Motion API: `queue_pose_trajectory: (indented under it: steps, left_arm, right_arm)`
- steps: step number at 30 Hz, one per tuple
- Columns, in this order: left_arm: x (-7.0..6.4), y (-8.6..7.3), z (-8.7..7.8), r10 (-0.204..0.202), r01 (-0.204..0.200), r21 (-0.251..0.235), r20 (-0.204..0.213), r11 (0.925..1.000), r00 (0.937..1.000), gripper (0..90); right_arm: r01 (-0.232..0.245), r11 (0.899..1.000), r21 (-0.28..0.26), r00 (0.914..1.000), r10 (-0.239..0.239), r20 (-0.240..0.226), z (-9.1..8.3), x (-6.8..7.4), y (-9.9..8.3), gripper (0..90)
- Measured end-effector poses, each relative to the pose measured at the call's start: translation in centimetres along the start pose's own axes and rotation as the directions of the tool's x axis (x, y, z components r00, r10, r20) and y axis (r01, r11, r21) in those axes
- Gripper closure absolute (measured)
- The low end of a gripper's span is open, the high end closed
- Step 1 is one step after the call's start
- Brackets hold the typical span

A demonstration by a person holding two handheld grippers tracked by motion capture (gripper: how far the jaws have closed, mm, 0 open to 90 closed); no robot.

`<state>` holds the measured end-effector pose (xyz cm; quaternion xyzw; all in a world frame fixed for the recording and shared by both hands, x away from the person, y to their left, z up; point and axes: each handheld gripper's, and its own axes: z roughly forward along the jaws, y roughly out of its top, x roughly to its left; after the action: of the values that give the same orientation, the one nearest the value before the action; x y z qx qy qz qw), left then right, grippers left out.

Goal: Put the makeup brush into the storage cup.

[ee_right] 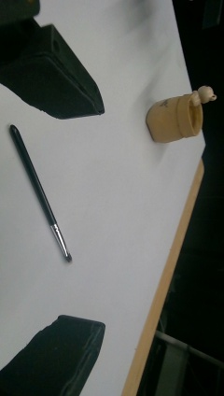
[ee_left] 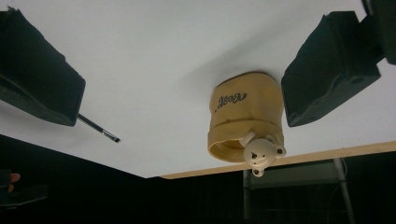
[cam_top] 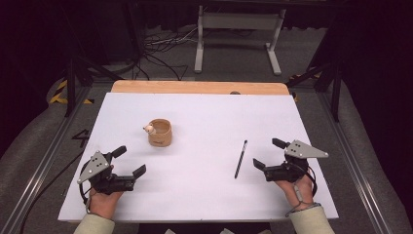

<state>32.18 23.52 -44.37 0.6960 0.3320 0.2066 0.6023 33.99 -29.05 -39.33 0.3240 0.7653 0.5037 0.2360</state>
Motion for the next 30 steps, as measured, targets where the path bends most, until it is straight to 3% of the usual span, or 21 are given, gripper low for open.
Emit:
queue_pose_trajectory:
  steps: [3,8,11,13,16,22,30]
  left_arm:
    - [0.0,0.0,0.0,0.0,0.0,0.005,0.004,1.0,1.0,0.4]
    - [-0.1,0.0,0.1,0.007,-0.007,0.011,-0.001,0.9999,1.0,0.4]
    - [-0.1,0.0,0.1,0.006,-0.006,0.011,0.0,0.9999,1.0,0.3]
    - [-0.1,0.0,0.1,0.006,-0.006,0.011,0.0,0.9999,1.0,0.3]
    - [-0.1,0.1,0.1,-0.002,0.001,0.016,0.022,0.9999,0.9998,0.3]
    - [-0.2,0.2,0.1,0.003,-0.003,0.018,0.024,0.9998,0.9997,0.1]
    - [-0.1,0.2,0.1,0.002,-0.002,0.021,0.027,0.9998,0.9996,0.1]
  right_arm:
    - [-0.008,0.998,0.064,1.0,0.009,-0.003,0.5,-0.2,0.9,0.0]
    - [-0.008,0.992,0.124,1.0,0.008,0.004,1.0,-0.4,2.0,1.5]
    - [-0.021,0.982,0.19,0.9998,0.021,0.007,1.6,-0.7,2.7,1.7]
    - [-0.026,0.978,0.205,0.9997,0.025,0.007,1.7,-0.8,2.9,1.8]
    - [-0.047,0.965,0.256,0.9989,0.044,0.016,2.1,-1.1,3.4,3.3]
    - [-0.1,0.933,0.346,0.995,0.098,0.023,2.8,-1.8,3.8,5.4]
    - [-0.134,0.89,0.435,0.9907,0.131,0.037,3.9,-2.6,4.8,8.5]
